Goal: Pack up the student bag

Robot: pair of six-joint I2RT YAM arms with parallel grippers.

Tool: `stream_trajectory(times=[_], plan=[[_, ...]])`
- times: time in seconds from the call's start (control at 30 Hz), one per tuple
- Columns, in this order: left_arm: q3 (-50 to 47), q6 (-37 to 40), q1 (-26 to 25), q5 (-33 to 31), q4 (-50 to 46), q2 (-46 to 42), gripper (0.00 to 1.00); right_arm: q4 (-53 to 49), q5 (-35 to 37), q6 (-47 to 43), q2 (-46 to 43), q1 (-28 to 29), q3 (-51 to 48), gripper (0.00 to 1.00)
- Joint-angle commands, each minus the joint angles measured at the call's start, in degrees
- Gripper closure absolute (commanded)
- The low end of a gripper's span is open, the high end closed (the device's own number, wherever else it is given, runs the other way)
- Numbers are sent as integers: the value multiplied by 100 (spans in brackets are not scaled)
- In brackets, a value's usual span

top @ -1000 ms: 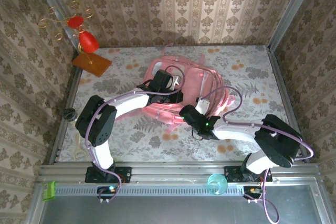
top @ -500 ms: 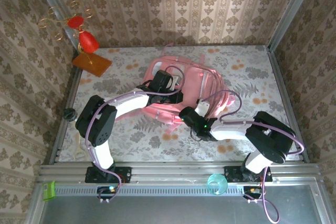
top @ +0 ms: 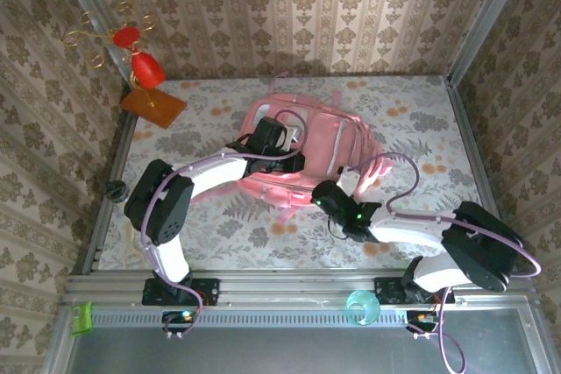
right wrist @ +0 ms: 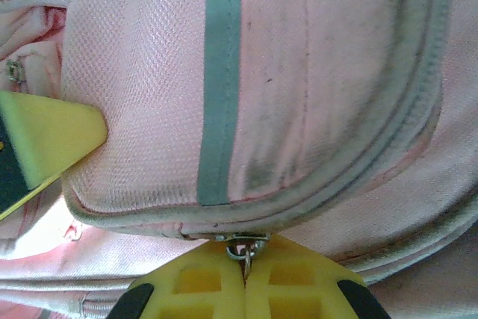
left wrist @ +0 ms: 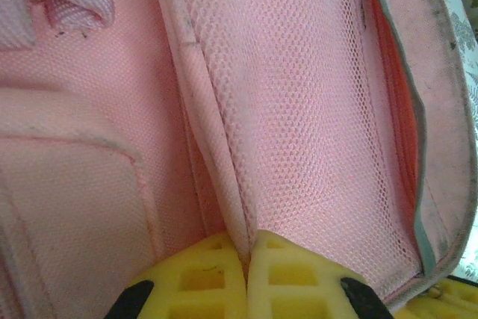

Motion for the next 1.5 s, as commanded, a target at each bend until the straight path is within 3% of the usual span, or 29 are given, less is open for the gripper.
stream_trajectory(times=[0.0,0.3,0.6,0.73,0.93,1.1,1.3,1.47], plan=[[-214,438,161,-275,-539,-102,100,-617,235,-218,-387,-134,-37,100],[-285,1025,382,-264,-888,-315,100,-1715,-101,-841,-1041,-714,-252,100],[-68,1795,682,-124,-1517,-311,100,-2005,-1434,-2503,-1029,-1897,-103,100],[55,1954,836,-136,-1631,-253,100,-2069,-1836,-3032,-1158,-2153,-19,100],[470,2190,914,-182,-1805,-170,100,-1323,-3304,-3434,-1328,-2154,-150,100],[554,2305,914,-329,-1781,-541,64,-1037,-4070,-3546,-1532,-2143,-257,100],[-300,2734,830,-337,-926,-1663,50,-1140,-4510,-3697,-1754,-2065,-20,100],[-1205,4445,-11,-262,94,-2229,39,-1225,-4677,-3758,-1768,-2022,254,100]])
